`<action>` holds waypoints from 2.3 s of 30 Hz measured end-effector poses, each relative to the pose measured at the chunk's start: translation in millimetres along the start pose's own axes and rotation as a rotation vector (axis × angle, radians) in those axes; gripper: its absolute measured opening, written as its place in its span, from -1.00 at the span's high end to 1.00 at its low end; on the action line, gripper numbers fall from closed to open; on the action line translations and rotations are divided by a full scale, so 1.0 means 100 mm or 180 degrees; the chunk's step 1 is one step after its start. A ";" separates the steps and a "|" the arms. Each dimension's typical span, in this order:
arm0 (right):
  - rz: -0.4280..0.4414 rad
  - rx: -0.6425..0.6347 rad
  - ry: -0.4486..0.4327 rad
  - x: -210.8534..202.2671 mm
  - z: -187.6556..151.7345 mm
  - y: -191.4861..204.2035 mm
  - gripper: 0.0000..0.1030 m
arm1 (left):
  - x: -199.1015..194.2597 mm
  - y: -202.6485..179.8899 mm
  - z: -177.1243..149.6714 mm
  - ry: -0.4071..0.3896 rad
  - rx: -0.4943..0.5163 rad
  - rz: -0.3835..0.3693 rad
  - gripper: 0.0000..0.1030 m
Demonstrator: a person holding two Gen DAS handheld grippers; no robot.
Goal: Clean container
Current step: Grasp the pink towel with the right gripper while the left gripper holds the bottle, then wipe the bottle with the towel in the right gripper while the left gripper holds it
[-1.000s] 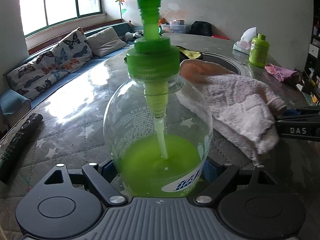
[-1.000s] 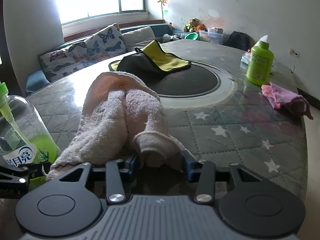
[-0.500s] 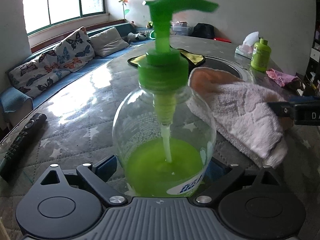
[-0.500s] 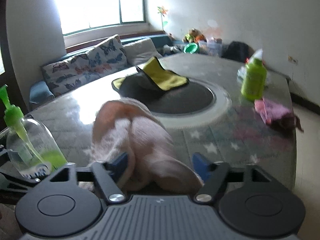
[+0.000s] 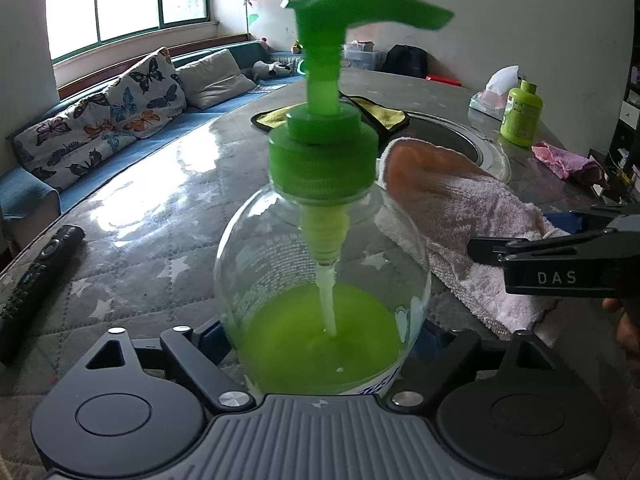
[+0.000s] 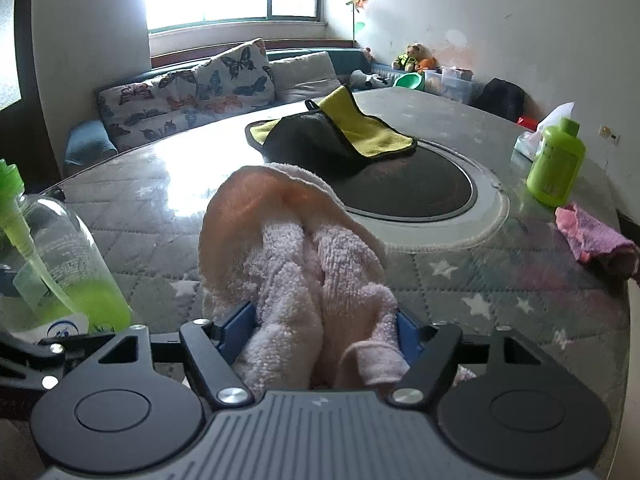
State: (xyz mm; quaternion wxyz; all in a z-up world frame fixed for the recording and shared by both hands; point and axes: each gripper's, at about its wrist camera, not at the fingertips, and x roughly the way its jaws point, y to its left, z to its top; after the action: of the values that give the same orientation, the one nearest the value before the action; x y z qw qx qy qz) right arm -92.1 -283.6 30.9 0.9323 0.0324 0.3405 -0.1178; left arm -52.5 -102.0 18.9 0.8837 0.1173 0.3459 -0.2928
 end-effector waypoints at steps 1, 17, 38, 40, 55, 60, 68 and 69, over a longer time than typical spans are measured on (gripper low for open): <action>0.0012 0.0003 0.0001 -0.01 -0.01 -0.01 -0.27 | 0.01 0.00 0.00 0.0003 0.0006 0.0010 -0.70; 0.0184 0.0179 0.0110 -0.39 -0.24 -0.15 0.06 | -0.13 -0.04 -0.11 -0.0016 0.0208 -0.0212 -0.69; 0.0525 0.0572 0.0019 -0.43 -0.13 -0.23 0.31 | -0.33 -0.17 -0.17 -0.0176 0.0369 -0.0190 -0.83; 0.0735 0.0760 -0.0020 -0.52 -0.08 -0.28 0.31 | -0.37 -0.17 -0.18 -0.0208 0.0409 -0.0188 -0.83; 0.1657 0.1036 -0.0105 -0.39 0.13 -0.08 0.30 | -0.45 -0.18 -0.22 -0.0297 0.0500 -0.0253 -0.69; 0.1418 0.0888 0.0141 -0.12 -0.04 -0.05 0.30 | -0.45 -0.15 -0.22 -0.0296 0.0483 -0.0290 -0.69; 0.1227 0.0485 0.0153 -0.16 -0.13 0.08 0.30 | -0.46 -0.16 -0.21 -0.0281 0.0444 -0.0288 -0.71; 0.1229 0.0497 0.0154 -0.18 -0.13 0.07 0.30 | -0.46 -0.16 -0.22 -0.0290 0.0456 -0.0304 -0.71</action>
State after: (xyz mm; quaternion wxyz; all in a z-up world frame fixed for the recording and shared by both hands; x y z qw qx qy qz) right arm -111.9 -271.6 31.8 0.9237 0.1720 0.3401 0.0378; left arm -100.9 -85.5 34.6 0.8729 0.1501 0.2886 -0.3637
